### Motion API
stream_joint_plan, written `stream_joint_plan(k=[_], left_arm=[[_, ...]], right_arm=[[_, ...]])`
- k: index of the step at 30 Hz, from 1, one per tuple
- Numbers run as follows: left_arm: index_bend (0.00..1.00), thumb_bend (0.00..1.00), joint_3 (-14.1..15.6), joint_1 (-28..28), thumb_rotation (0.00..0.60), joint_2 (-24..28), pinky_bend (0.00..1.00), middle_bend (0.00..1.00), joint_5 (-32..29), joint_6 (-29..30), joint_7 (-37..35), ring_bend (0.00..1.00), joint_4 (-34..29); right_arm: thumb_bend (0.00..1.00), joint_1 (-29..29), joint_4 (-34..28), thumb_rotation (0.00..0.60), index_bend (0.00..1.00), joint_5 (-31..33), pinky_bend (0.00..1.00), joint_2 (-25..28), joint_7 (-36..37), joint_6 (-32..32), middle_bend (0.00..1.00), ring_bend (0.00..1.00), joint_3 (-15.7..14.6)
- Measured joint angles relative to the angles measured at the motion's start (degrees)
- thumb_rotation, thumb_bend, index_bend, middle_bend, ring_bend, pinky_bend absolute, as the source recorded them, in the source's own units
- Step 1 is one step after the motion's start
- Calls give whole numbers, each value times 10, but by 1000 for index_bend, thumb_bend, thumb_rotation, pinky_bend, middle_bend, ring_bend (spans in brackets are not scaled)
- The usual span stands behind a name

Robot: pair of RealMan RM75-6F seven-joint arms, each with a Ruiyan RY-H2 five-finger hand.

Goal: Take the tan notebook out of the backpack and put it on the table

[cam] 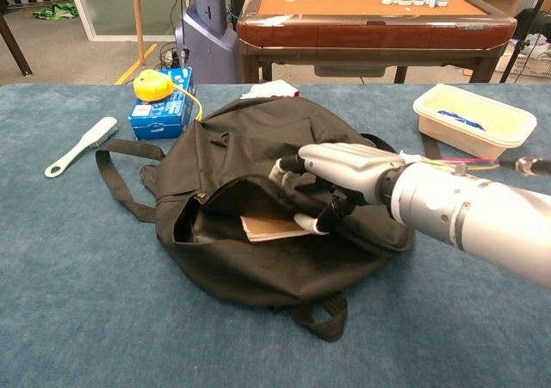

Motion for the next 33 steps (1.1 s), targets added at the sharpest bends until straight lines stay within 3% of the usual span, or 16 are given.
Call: stream_joint_plan(k=[2,7,13,20,26,33], left_arm=[[167,256,-2,-6,600,2,211,163,3,-5,-5,204,1],[206,256,-12,-27,600,8,211,163,19,-17,-28,206,5],[303,256,-25,-61,600,15,216,221,46,-32,-91,253,9],[453,256,-32,-126,600,16,342,398,126,-54,-182,376,29],[471,256,-24,-192,600,2,372,434,189,-94,-231,406,47],[478,256,-19,-280,600,-57,409,469,237,-146,-263,435,80]], right_arm=[[833,7,-2,600,578,12,277,2,-3,-4,433,197,3],[968,28,-9,600,662,44,277,6,-1,-8,504,247,22],[999,47,-5,600,694,72,277,5,8,-3,539,276,50],[1000,93,13,600,695,150,277,-2,10,6,542,276,97],[1000,133,35,600,695,208,277,-14,6,19,542,277,131],[1000,180,59,600,695,278,277,-27,-1,23,542,276,160]])
